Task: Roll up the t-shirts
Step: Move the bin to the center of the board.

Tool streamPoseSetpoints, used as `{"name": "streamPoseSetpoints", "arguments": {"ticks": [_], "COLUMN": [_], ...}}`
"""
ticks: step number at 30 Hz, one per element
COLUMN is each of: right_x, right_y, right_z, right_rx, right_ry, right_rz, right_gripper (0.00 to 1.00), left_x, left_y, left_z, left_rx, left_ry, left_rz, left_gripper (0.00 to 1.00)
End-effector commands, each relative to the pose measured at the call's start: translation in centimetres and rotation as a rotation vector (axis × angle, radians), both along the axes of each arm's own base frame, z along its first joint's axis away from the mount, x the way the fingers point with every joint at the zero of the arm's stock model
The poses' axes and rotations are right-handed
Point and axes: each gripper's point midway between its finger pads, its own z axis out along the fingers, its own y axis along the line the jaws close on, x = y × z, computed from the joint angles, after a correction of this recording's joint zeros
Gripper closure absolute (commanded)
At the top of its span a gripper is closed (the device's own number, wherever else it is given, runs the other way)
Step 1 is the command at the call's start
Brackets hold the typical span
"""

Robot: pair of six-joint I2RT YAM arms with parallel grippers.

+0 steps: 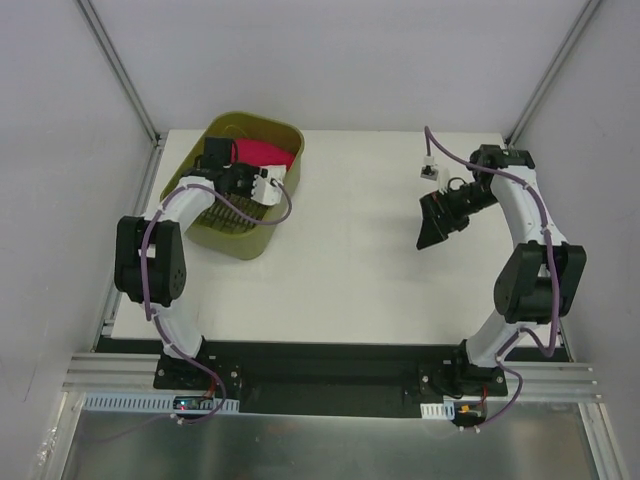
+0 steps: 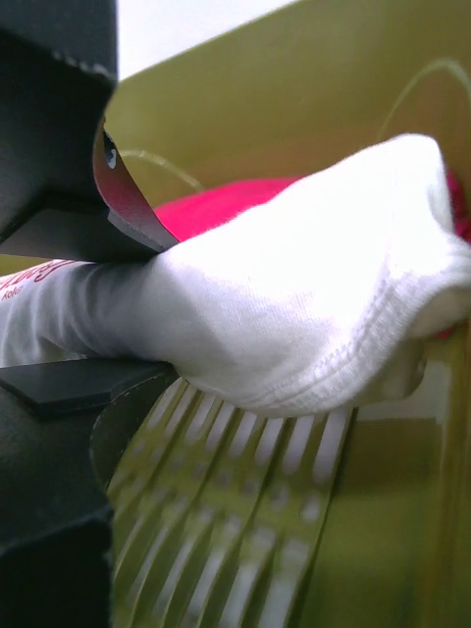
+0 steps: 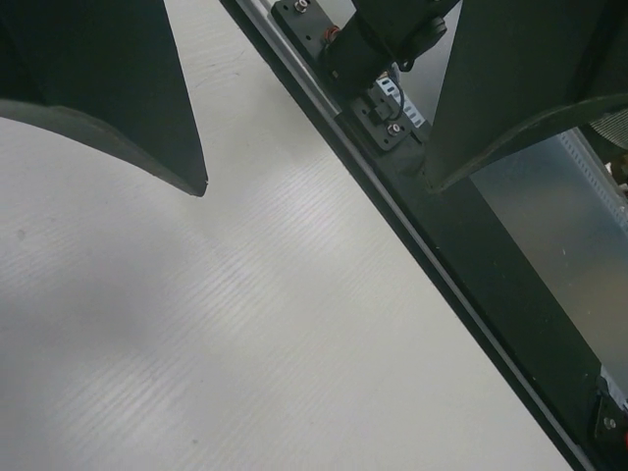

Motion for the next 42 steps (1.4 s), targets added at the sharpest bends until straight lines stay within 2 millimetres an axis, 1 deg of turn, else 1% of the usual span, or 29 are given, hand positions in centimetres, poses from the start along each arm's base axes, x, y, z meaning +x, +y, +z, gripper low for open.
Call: {"name": "streamPoseSetpoints", "arguments": {"ticks": [1, 2, 3, 4, 5, 6, 7, 8, 9, 10, 11, 12, 13, 14, 15, 17, 18, 22, 23, 24, 25, 27, 31, 32, 34, 35, 36, 40, 42], "right_x": [-0.7, -0.3, 2.7, 4.1, 7.1, 8.4, 9.6, 11.0, 11.8, 12.3, 13.1, 13.5, 13.8, 13.8, 13.8, 13.4, 13.2, 11.6, 11.4, 11.4, 11.5, 11.6, 10.4, 10.0, 9.7, 9.3, 9.0, 6.9, 6.4], "right_y": [4.1, 5.1, 6.5, 7.2, 8.1, 9.2, 9.9, 11.0, 12.8, 13.5, 14.1, 14.6, 15.2, 15.3, 15.2, 15.2, 14.4, 14.9, 14.8, 14.8, 14.7, 14.7, 16.3, 16.9, 17.3, 17.7, 17.9, 19.3, 19.6], "right_z": [4.8, 6.1, 7.2, 7.9, 9.3, 9.0, 8.8, 10.8, 9.6, 9.9, 11.0, 10.7, 10.1, 9.8, 9.1, 8.0, 6.2, 6.1, 6.6, 6.7, 6.9, 7.2, 7.0, 6.7, 6.1, 5.7, 5.4, 3.9, 3.1], "right_rx": [-0.008, 0.015, 0.07, 0.102, 0.161, 0.175, 0.166, 0.17, 0.125, 0.124, 0.139, 0.137, 0.135, 0.13, 0.119, 0.107, 0.056, 0.08, 0.084, 0.083, 0.083, 0.07, 0.061, 0.059, 0.036, 0.028, 0.023, 0.008, -0.008], "right_ry": [-0.098, -0.077, -0.176, -0.187, -0.249, -0.166, -0.159, -0.233, -0.273, -0.295, -0.321, -0.306, -0.276, -0.256, -0.23, -0.156, -0.126, -0.096, -0.116, -0.126, -0.141, -0.168, -0.167, -0.164, -0.163, -0.155, -0.143, -0.091, -0.077], "right_rz": [0.017, -0.108, -0.168, -0.244, -0.338, -0.461, -0.492, -0.478, -0.427, -0.424, -0.436, -0.451, -0.466, -0.478, -0.5, -0.57, -0.624, -0.592, -0.577, -0.566, -0.562, -0.563, -0.536, -0.522, -0.514, -0.503, -0.501, -0.465, -0.461], "right_gripper": [0.04, 0.04, 0.04, 0.04, 0.04, 0.04, 0.04, 0.04, 0.04, 0.04, 0.04, 0.04, 0.04, 0.04, 0.04, 0.04, 0.04, 0.04, 0.04, 0.04, 0.04, 0.04, 0.04, 0.04, 0.02, 0.01, 0.01, 0.04, 0.05], "left_x": [-1.2, -1.4, -1.7, -2.0, -2.1, -2.7, -3.1, -3.6, -4.9, -5.8, -6.6, -7.9, -8.7, -9.3, -10.4, -11.7, -12.4, -13.0, -12.6, -12.3, -12.1, -11.1, -9.8, -9.6, -9.1, -8.6, -8.1, -6.1, -5.2], "left_y": [1.2, 1.6, 2.0, 2.3, 3.0, 3.4, 3.7, 3.8, 3.6, 3.2, 2.6, 1.1, 0.2, -0.7, -2.7, -4.5, -6.3, -9.4, -9.9, -10.2, -10.3, -9.6, -7.8, -7.4, -7.2, -6.9, -6.9, -6.7, -6.6], "left_z": [1.9, 1.9, 2.0, 2.7, 3.1, 3.3, 3.4, 3.4, 2.3, 3.4, 3.5, 2.9, 3.8, 3.8, 3.7, 3.7, 3.9, 4.5, 5.2, 4.7, 4.8, 5.3, 6.0, 5.9, 5.4, 5.7, 5.1, 4.8, 4.1], "left_rx": [0.021, 0.02, -0.009, -0.025, -0.027, -0.041, -0.036, -0.033, -0.03, -0.048, -0.06, -0.078, -0.09, -0.098, -0.117, -0.124, -0.139, -0.172, -0.183, -0.166, -0.159, -0.141, -0.134, -0.116, -0.09, -0.099, -0.103, -0.134, -0.159], "left_ry": [-0.051, -0.046, -0.022, -0.026, -0.028, -0.018, -0.015, -0.013, 0.012, -0.009, -0.008, 0.018, 0.003, 0.014, 0.039, 0.062, 0.08, 0.122, 0.121, 0.129, 0.126, 0.1, 0.071, 0.058, 0.053, 0.048, 0.066, 0.078, 0.101], "left_rz": [0.033, 0.056, 0.103, 0.129, 0.165, 0.203, 0.216, 0.218, 0.198, 0.177, 0.16, 0.128, 0.111, 0.098, 0.07, 0.048, 0.03, 0.058, 0.081, 0.098, 0.11, 0.157, 0.212, 0.216, 0.223, 0.238, 0.248, 0.265, 0.256], "left_gripper": [1.0, 1.0, 1.0, 1.0, 1.0, 1.0, 1.0, 1.0, 1.0, 1.0, 1.0, 1.0, 1.0, 1.0, 1.0, 1.0, 1.0, 1.0, 1.0, 1.0, 1.0, 1.0, 1.0, 1.0, 1.0, 1.0, 1.0, 1.0, 1.0]}}
